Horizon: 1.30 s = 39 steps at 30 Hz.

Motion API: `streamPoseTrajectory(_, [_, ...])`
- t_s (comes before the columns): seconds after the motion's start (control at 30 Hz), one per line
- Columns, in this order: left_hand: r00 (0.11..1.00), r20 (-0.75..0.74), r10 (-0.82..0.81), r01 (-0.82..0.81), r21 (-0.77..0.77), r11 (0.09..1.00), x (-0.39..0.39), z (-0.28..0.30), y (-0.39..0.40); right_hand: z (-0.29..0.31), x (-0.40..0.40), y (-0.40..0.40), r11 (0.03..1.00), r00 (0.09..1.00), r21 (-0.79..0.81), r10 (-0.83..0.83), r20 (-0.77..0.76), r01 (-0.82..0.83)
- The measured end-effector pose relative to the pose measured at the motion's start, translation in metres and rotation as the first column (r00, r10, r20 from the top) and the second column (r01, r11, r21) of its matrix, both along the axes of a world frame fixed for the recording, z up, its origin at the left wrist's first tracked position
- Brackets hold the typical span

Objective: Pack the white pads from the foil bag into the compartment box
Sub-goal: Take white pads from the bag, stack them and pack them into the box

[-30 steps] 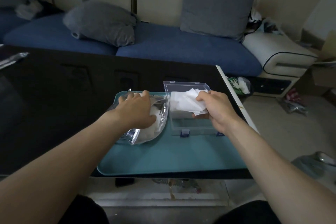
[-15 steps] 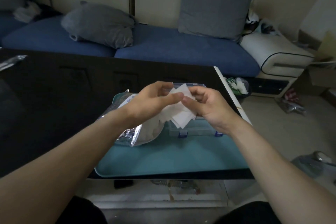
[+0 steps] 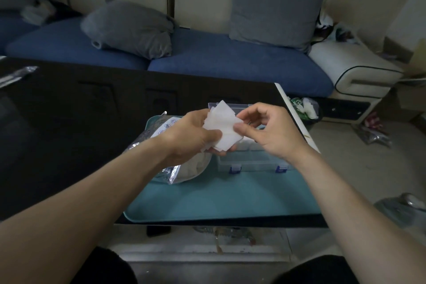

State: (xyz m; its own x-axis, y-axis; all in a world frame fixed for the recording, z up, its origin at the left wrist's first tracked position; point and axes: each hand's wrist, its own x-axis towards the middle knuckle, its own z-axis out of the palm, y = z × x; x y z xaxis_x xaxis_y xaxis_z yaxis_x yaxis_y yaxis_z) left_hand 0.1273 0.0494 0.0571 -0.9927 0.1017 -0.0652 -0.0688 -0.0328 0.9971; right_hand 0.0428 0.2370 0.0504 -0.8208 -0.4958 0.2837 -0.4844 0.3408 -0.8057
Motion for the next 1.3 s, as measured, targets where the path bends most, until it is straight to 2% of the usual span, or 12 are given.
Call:
streamPoseTrajectory(0.17, [0.999,-0.048,0.02,-0.027,-0.149,0.988,0.002,0.001,0.003,0.003,0.001,0.003,0.998,0.999,-0.059,0.004,0.044,-0.001])
streamPoseTrajectory(0.37, [0.997,-0.082,-0.002,-0.026,-0.336,0.941,0.006,0.005,0.003,0.003,0.002,0.002,0.996,1.0,0.093,0.005,-0.006,-0.004])
streamPoseTrajectory(0.5, [0.997,-0.067,-0.027,0.0,-0.369,0.929,0.004,0.001,0.001,0.004,0.002,0.002,0.994,1.0,0.113,-0.005,-0.002,0.006])
streamPoseTrajectory(0.67, [0.998,-0.059,-0.036,0.016,-0.314,0.949,0.004,0.002,0.002,0.007,0.007,0.0,0.999,0.999,0.017,-0.037,0.016,0.037])
streamPoseTrajectory(0.8, [0.999,-0.033,0.016,-0.024,-0.267,0.963,0.001,0.002,0.002,0.014,0.01,0.002,0.981,0.983,-0.17,-0.071,0.167,0.099])
streamPoseTrajectory(1.0, [0.998,-0.02,0.067,-0.07,-0.243,0.968,0.0,0.001,0.004,0.021,0.017,0.0,0.962,0.957,-0.258,-0.012,0.29,0.09])
streamPoseTrajectory(1.2, [0.95,-0.02,0.311,-0.311,-0.009,0.95,-0.01,0.0,0.007,0.015,0.018,-0.011,0.93,0.879,-0.205,-0.192,0.436,0.305])
streamPoseTrajectory(1.3, [0.932,-0.014,0.363,-0.36,0.108,0.927,-0.01,0.005,0.01,0.01,0.023,-0.022,0.882,0.795,-0.268,-0.173,0.581,0.388])
